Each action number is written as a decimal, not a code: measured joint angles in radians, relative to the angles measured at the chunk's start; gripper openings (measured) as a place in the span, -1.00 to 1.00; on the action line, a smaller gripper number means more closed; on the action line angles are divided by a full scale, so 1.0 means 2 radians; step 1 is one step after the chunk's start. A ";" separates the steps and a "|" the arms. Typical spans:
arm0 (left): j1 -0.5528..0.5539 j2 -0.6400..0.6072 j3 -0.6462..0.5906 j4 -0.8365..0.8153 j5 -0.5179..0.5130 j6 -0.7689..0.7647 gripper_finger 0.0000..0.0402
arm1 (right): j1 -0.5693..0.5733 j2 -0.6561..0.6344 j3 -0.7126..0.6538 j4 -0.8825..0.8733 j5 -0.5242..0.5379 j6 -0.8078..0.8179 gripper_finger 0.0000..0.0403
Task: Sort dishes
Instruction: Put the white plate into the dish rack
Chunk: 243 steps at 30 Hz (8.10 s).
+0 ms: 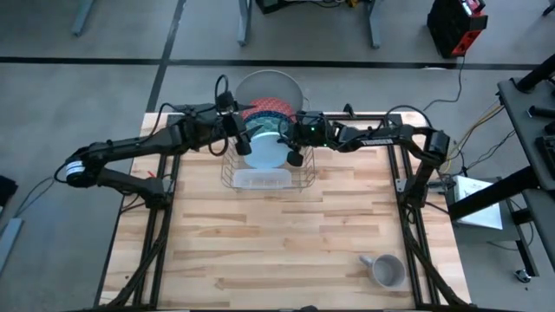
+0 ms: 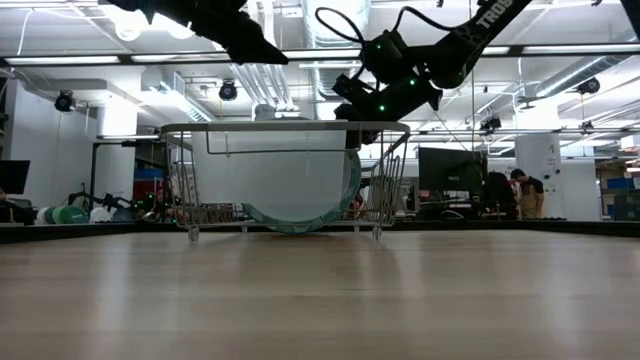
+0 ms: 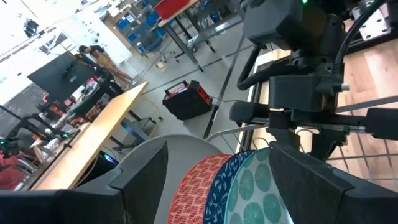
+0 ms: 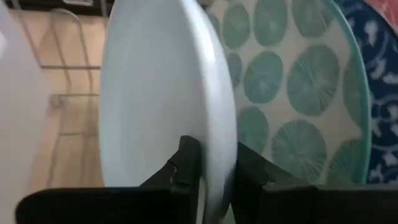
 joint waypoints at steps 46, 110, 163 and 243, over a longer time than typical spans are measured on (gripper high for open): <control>0.007 0.025 0.000 -0.166 0.000 -0.100 0.33 | 0.018 -0.084 -0.001 -0.214 -0.021 0.159 0.08; -0.430 0.143 -0.124 -0.141 -0.108 -0.402 -1.00 | 0.327 -0.017 -0.176 0.016 0.134 0.664 -0.03; -0.476 -0.122 -0.085 -0.017 -0.360 -0.141 -1.00 | 0.371 -0.145 -0.014 -0.124 0.489 0.227 -1.00; 0.014 -0.098 -0.124 0.221 -0.080 -0.030 -1.00 | 0.034 0.024 -0.117 0.434 0.149 -0.311 -1.00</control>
